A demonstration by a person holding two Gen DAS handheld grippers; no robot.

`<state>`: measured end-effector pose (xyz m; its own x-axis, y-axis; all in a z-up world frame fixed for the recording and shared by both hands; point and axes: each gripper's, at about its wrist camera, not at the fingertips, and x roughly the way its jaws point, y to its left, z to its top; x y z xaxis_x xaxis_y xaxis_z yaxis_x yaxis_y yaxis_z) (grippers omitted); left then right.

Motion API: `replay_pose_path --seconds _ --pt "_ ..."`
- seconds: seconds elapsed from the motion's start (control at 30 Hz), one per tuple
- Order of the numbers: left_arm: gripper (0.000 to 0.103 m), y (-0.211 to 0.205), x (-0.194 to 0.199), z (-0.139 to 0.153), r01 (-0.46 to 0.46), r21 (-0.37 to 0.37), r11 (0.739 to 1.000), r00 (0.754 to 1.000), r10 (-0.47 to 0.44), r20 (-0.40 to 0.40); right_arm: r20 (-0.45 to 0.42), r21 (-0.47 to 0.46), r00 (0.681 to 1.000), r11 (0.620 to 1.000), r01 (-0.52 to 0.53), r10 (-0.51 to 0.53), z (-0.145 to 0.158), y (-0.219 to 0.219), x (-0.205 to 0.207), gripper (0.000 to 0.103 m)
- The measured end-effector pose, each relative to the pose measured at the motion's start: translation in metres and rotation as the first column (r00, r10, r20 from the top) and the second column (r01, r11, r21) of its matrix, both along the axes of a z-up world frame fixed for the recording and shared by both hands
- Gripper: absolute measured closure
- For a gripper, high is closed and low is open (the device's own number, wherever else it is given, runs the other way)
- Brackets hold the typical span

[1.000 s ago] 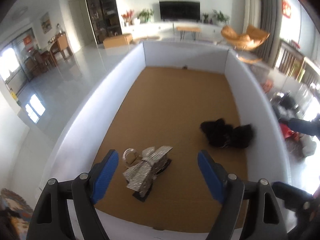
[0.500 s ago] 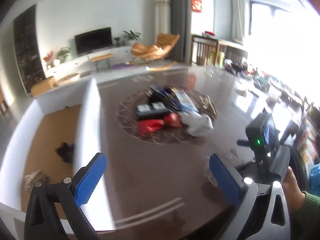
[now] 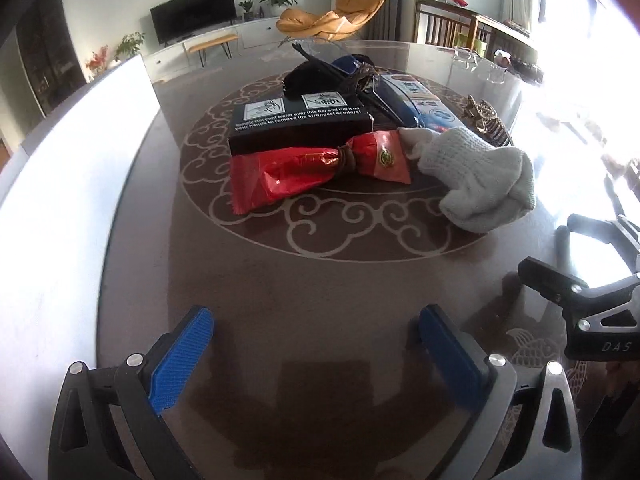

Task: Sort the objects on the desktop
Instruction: 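Return both tools from the bin to the table pile, then grasp the red candy packet with the left tool while the right tool grasps the grey knit glove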

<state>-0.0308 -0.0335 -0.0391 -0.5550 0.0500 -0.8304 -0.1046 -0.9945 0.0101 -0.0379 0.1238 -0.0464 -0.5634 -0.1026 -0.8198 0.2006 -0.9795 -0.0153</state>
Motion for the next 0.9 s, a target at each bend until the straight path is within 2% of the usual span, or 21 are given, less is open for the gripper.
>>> replay_pose_path --seconds 0.1,0.23,0.4,0.47,0.53,0.57,0.63,0.73,0.8,0.87,0.9 --pt "0.0 -0.003 -0.009 -0.001 0.012 0.007 1.0 1.0 -0.012 0.005 -0.002 0.0 1.0 1.0 -0.008 0.008 -0.001 -0.001 -0.014 0.0" --pt "0.0 -0.006 -0.009 -0.002 0.089 0.009 0.996 0.996 -0.089 -0.018 -0.016 -0.003 1.0 1.0 -0.019 0.019 -0.002 -0.004 -0.028 0.0" --pt "0.0 -0.012 -0.013 0.0 0.122 0.002 0.993 0.992 -0.122 0.004 -0.016 -0.004 1.0 1.0 -0.026 0.026 -0.002 -0.005 -0.03 0.0" --pt "0.0 -0.011 -0.027 0.003 0.116 -0.048 0.992 0.993 -0.115 0.015 -0.016 -0.004 1.0 1.0 -0.026 0.026 -0.001 -0.005 -0.03 0.0" --pt "0.0 -0.007 -0.041 0.013 0.094 -0.153 0.984 0.995 -0.1 -0.03 -0.016 -0.004 1.0 1.0 -0.026 0.026 -0.001 -0.005 -0.03 0.0" --pt "0.0 -0.005 -0.047 0.02 0.102 -0.164 0.981 0.992 -0.113 -0.058 -0.016 -0.004 1.0 1.0 -0.027 0.026 -0.001 -0.005 -0.03 0.0" --pt "0.0 -0.001 -0.061 0.03 0.133 -0.145 0.98 0.983 -0.149 -0.105 -0.016 -0.004 1.0 1.0 -0.027 0.027 -0.002 -0.005 -0.03 0.0" --pt "0.0 0.007 -0.079 0.03 0.183 -0.11 0.977 0.973 -0.196 -0.124 -0.016 -0.005 1.0 1.0 -0.027 0.027 -0.001 -0.005 -0.031 0.0" --pt "0.0 0.014 -0.087 0.022 0.235 -0.048 0.971 0.968 -0.238 -0.084 -0.016 -0.005 0.999 1.0 -0.028 0.028 -0.001 -0.005 -0.031 0.0" --pt "0.0 0.008 -0.091 0.014 0.27 0.046 0.962 0.963 -0.269 -0.027 -0.016 -0.005 0.999 1.0 -0.028 0.028 -0.001 -0.005 -0.031 0.0" --pt "0.006 0.003 -0.088 0.011 0.276 0.107 0.955 0.961 -0.277 -0.003 -0.016 -0.005 0.999 1.0 -0.028 0.028 -0.001 -0.005 -0.031 0.0"
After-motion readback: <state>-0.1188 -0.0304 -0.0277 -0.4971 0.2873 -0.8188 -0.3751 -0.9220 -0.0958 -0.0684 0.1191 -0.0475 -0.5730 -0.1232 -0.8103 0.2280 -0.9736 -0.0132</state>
